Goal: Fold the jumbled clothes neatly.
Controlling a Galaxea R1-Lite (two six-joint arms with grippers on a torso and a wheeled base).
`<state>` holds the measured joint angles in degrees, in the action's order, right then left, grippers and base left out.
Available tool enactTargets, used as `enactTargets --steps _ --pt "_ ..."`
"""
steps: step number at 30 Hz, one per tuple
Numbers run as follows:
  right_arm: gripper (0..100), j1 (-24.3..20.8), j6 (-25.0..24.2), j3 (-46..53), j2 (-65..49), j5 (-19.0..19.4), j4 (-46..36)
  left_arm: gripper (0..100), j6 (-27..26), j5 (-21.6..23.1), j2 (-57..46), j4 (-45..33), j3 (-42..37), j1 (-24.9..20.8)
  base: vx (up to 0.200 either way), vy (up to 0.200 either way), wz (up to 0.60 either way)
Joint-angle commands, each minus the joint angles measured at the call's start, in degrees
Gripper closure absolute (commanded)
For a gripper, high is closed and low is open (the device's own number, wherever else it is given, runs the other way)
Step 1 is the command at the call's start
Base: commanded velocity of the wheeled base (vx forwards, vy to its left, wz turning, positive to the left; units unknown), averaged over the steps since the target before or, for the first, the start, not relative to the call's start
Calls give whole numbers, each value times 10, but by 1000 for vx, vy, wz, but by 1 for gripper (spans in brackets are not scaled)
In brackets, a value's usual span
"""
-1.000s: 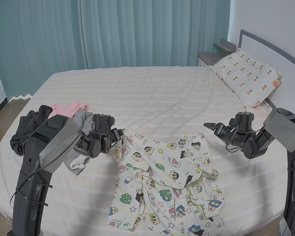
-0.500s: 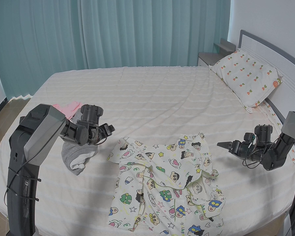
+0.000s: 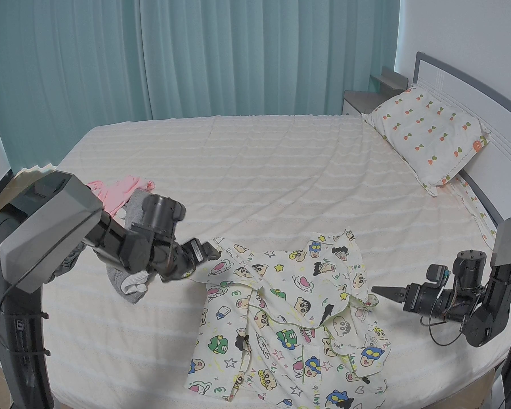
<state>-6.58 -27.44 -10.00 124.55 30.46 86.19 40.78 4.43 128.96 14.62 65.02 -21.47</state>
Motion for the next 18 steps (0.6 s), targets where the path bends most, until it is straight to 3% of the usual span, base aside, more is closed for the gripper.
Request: enactTargets --steps 1,4,10,13,18 --pt "0 -90 -21 49 -19 3 33 0 -12 -13 -59 17 -105 -112 0 0 0" --pt "0 -111 -37 35 -12 3 33 0 -16 -41 -42 16 -105 -144 0 0 0" --pt "0 -126 -49 49 -12 3 33 0 -22 -74 -42 5 -113 -166 0 0 0" --pt "0 -125 -49 53 -12 3 33 0 -69 -99 -38 -32 -114 -168 0 0 0" --pt "0 -128 -48 60 -15 2 33 0 -83 -121 -10 -31 -119 -188 0 0 0"
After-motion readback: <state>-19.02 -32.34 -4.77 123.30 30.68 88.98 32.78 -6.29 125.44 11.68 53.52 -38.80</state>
